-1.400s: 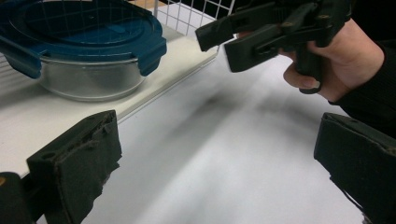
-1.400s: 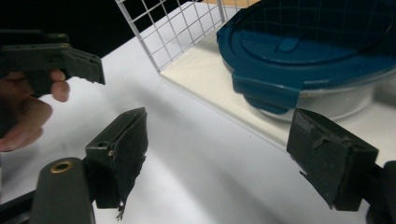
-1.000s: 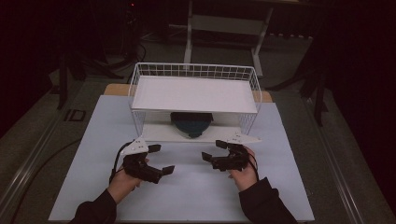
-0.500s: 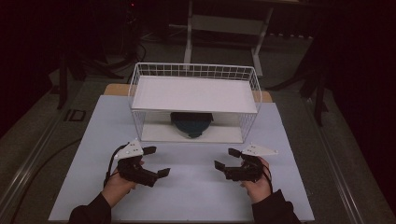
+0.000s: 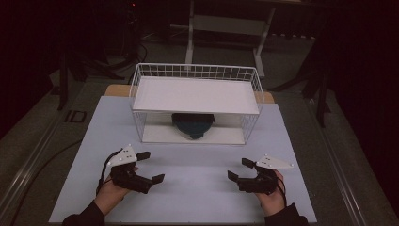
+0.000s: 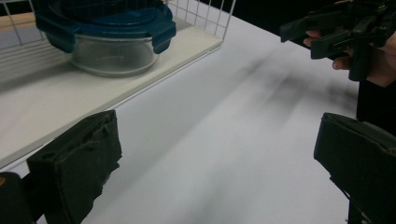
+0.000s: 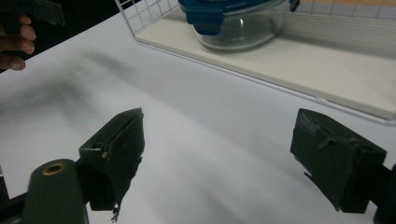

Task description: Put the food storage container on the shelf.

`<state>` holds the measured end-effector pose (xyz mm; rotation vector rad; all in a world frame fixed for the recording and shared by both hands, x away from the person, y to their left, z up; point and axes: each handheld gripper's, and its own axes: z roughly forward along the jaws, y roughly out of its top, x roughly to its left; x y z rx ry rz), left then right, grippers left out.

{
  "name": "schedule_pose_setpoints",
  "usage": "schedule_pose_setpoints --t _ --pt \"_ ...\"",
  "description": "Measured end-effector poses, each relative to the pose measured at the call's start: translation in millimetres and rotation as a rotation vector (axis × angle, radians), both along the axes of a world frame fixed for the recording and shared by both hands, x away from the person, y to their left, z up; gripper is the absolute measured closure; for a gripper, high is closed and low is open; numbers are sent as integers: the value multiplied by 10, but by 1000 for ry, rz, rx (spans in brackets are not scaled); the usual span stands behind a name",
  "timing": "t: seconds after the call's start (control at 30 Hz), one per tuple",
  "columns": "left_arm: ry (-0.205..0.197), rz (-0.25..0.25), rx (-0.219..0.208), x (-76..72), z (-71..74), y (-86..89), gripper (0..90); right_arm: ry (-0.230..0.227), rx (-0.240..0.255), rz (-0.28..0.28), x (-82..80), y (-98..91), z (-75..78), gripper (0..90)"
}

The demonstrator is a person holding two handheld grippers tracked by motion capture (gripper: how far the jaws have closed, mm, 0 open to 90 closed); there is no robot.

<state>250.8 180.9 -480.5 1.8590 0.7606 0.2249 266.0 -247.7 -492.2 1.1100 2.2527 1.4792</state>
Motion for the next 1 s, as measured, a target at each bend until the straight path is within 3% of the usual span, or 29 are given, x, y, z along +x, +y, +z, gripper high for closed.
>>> schedule_pose_setpoints --t 0.27,0.47,0.67,1.0 --pt "-2 -5 -8 -28 -14 29 8 1 1 -13 -53 -124 -70 171" --pt "15 -5 -17 -2 -97 26 7 -27 -15 -28 -46 -243 -130 172" --pt "11 -10 -48 5 -129 23 8 -19 -13 -20 -42 -262 -168 172" --pt "9 -36 -23 -6 -156 -35 8 -19 -17 -19 -40 -252 -192 171"
